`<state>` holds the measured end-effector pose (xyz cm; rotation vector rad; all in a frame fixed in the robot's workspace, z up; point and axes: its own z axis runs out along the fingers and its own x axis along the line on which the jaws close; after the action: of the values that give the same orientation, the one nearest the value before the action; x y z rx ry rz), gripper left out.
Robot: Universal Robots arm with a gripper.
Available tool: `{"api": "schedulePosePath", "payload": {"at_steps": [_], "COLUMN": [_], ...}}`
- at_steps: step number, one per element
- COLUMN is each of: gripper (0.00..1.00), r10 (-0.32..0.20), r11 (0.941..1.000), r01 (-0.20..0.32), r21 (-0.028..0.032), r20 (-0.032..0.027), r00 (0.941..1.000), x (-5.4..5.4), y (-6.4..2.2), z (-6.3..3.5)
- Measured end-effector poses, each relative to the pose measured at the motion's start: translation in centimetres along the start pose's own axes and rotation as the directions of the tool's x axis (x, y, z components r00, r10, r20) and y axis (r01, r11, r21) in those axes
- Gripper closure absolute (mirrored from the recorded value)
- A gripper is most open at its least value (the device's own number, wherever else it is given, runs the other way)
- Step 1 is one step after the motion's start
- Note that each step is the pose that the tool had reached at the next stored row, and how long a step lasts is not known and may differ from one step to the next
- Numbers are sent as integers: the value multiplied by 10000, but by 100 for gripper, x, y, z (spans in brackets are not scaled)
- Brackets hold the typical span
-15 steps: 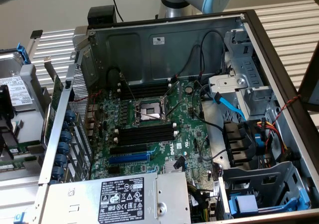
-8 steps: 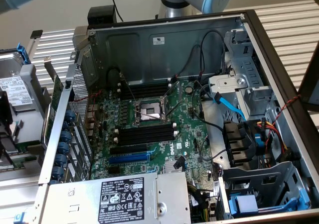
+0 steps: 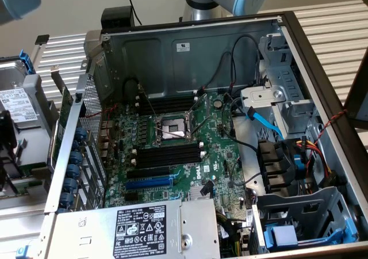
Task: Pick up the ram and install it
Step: 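Pick up the ram and move it above insertion slot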
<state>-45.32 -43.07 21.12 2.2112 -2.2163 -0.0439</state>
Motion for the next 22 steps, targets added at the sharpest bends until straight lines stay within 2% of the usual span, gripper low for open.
{"api": "schedulePosePath", "payload": {"at_steps": [6,11,22], "gripper": [62,62,62], "r10": [-1,-3,-4], "r11": [10000,9998,9998], "r01": [1,2,3], "r21": [46,180,182], "r20": [10,13,11], "r00": [10000,10000,10000], "x": [-6,-12,-15], "y": [-1,6,23], "z": [29,48,107]}}
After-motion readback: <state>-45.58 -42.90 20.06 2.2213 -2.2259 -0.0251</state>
